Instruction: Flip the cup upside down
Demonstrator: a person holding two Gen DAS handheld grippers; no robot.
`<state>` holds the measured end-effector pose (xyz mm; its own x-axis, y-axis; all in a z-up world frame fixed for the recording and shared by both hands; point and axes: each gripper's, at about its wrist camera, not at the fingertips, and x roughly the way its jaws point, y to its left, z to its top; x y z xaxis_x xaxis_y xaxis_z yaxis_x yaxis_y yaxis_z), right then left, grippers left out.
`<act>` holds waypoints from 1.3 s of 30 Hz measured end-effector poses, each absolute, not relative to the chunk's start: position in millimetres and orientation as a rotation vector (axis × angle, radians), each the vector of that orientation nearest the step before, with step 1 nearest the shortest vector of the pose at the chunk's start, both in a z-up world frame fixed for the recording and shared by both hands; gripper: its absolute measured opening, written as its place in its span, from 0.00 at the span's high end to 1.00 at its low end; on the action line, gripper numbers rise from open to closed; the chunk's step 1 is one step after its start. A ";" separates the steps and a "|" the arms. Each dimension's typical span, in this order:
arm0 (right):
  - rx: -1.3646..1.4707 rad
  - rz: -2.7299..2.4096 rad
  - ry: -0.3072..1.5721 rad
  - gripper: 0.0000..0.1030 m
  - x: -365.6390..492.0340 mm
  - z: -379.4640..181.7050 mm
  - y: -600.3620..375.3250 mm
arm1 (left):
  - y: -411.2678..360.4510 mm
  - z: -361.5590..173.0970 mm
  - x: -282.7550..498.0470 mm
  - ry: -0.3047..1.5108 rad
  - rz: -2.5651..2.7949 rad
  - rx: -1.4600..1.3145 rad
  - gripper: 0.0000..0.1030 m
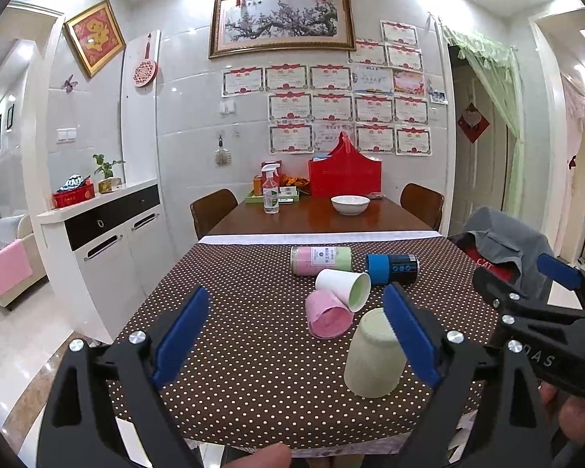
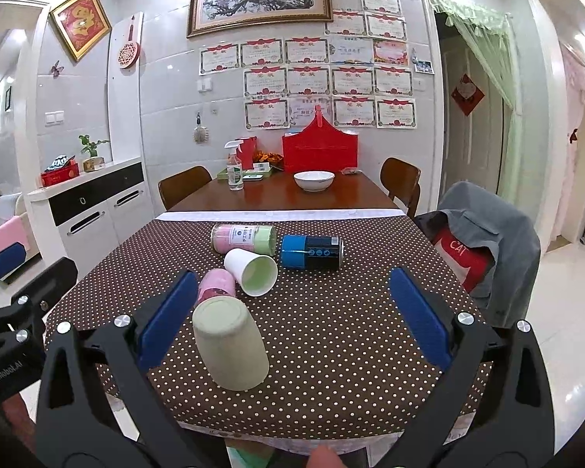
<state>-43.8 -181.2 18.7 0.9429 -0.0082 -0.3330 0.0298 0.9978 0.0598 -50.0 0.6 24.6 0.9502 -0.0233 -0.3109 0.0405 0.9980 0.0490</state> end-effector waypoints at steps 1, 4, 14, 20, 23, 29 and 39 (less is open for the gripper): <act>0.065 -0.020 0.339 0.06 -44.1 18.5 -181.0 | 0.6 24.8 -50.0 0.316 -0.028 0.058 0.12; 0.065 -0.018 0.338 0.06 -44.0 18.6 -181.5 | 1.1 23.9 -50.1 0.321 -0.018 0.066 0.11; 0.061 -0.024 0.341 0.06 -45.2 17.0 -180.9 | 5.1 19.8 -47.6 0.353 -0.023 0.063 0.11; 0.063 -0.022 0.342 0.06 -45.1 17.7 -180.9 | 5.7 18.2 -47.2 0.358 -0.016 0.062 0.11; 0.064 -0.023 0.341 0.06 -45.5 17.9 -181.1 | 4.6 17.8 -46.9 0.360 -0.014 0.065 0.10; 0.063 -0.022 0.341 0.06 -45.2 17.9 -181.1 | 5.8 18.0 -46.7 0.357 -0.008 0.061 0.10; 0.055 -0.030 0.322 0.06 -48.6 24.0 -179.7 | 0.0 21.9 -55.5 0.271 0.037 0.096 0.10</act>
<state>-48.6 -179.7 24.0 0.9481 -0.0209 -0.3172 0.0386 0.9980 0.0496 -55.5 0.0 21.9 0.9628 0.0494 -0.2658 -0.0235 0.9947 0.0996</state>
